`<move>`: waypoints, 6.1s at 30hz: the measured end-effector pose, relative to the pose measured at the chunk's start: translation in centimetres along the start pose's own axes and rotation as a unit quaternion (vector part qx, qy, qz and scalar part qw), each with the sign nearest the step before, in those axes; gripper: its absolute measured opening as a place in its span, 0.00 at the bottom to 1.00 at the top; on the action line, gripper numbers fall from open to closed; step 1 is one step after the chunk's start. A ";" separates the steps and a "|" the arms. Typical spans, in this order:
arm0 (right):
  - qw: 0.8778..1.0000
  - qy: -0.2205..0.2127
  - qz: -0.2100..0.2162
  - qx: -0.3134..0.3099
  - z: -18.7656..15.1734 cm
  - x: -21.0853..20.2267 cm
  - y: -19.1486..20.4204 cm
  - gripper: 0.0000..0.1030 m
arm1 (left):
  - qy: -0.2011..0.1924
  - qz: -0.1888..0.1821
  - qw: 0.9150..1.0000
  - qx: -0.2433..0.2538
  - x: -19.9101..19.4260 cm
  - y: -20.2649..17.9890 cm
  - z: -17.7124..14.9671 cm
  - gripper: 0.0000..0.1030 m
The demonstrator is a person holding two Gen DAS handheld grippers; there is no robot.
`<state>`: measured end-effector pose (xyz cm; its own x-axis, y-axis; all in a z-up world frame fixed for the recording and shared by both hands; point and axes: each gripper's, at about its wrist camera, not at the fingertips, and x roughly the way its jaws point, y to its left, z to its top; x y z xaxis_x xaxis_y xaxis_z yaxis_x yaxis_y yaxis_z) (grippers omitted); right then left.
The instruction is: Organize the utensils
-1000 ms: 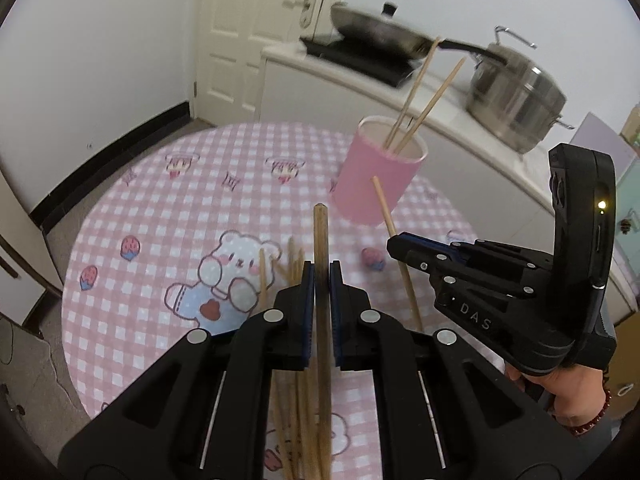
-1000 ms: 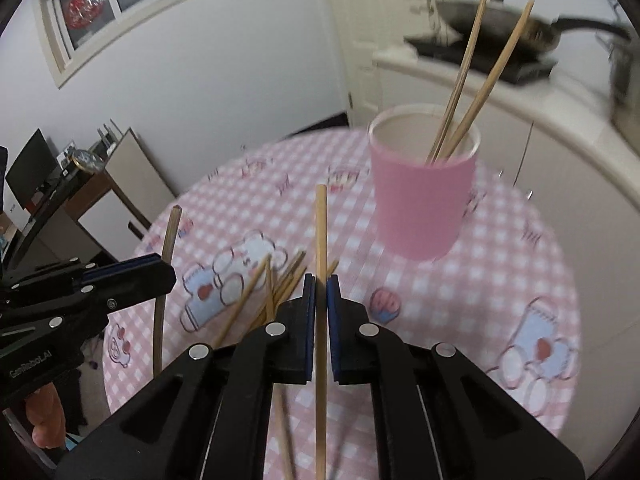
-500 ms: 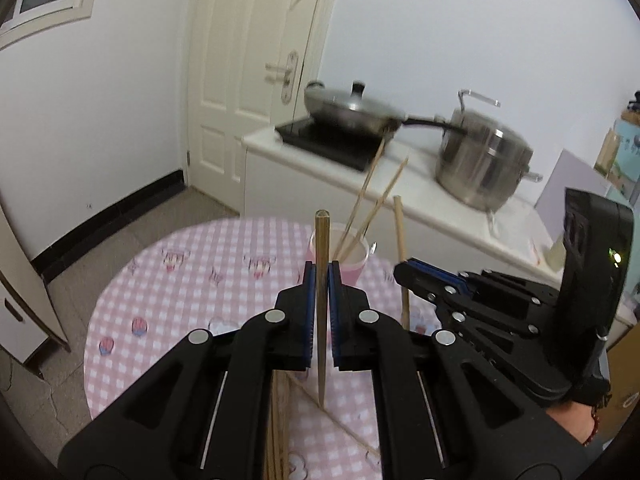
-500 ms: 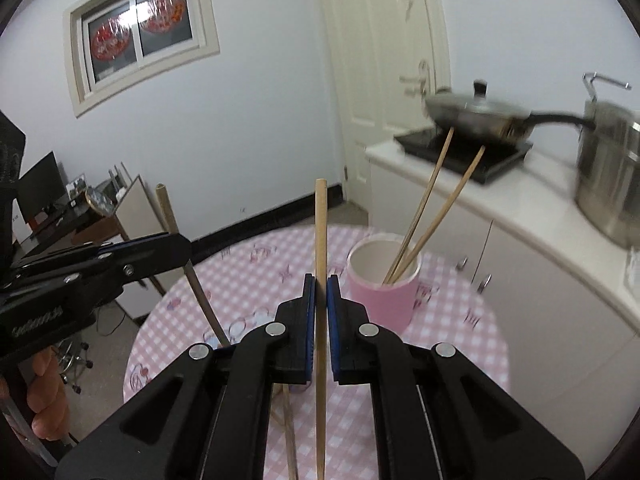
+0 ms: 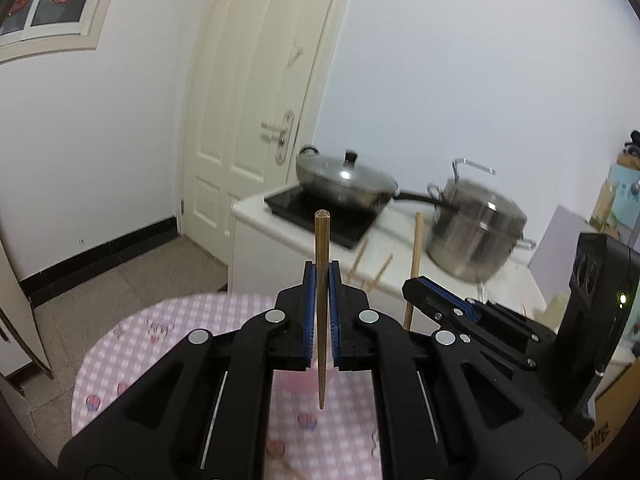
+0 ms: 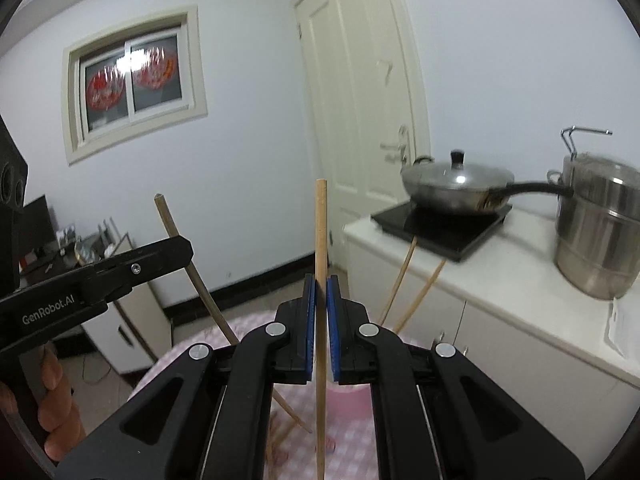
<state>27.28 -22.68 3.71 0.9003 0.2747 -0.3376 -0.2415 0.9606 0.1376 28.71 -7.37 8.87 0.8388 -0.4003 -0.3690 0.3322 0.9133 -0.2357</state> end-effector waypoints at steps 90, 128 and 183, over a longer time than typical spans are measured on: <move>0.959 0.277 0.039 -0.047 -13.4 8.7 4.5 0.33 | 0.234 0.109 0.963 0.083 2.8 9.0 -13.3 0.71; 0.923 0.376 0.036 -0.076 -18.6 11.9 4.4 0.05 | 0.348 0.096 0.930 0.069 10.3 11.2 -20.7 0.32; 0.999 0.023 -0.030 -0.037 0.3 -0.8 1.3 0.05 | 0.055 0.027 0.997 0.040 0.6 0.3 -1.3 0.06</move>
<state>26.39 -21.69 4.42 0.8962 0.2174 -0.3867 -0.2160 0.9752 0.0475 28.78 -7.40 7.40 0.8053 -0.3528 -0.4765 0.3249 0.9349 -0.1431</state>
